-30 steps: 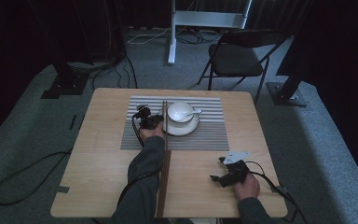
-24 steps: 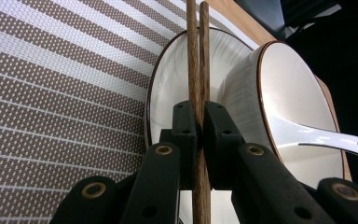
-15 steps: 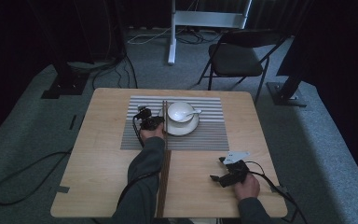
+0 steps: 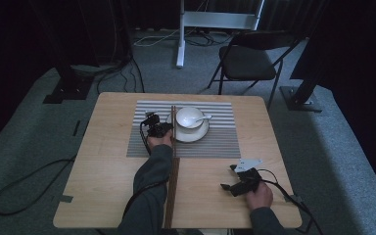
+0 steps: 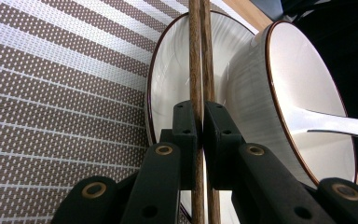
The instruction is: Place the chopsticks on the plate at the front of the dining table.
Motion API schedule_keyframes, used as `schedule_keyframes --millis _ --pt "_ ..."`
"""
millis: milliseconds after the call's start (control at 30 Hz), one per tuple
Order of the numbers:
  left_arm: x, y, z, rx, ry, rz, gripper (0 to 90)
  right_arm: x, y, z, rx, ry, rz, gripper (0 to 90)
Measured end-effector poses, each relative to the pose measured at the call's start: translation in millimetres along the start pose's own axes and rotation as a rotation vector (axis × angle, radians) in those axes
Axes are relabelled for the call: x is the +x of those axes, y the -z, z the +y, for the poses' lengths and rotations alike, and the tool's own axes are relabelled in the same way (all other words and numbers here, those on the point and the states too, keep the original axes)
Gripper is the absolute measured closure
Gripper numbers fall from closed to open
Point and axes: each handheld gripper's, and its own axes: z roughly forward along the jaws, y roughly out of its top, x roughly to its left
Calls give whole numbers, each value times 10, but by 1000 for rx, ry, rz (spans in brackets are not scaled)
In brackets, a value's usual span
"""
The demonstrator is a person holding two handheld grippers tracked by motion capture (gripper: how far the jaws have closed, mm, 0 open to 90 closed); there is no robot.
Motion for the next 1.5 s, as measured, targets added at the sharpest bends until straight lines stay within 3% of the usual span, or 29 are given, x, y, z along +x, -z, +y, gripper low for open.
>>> schedule_keyframes --millis 1500 --pt "-7 24 29 10 -19 -23 822 0 0 0 0 0 0 113"
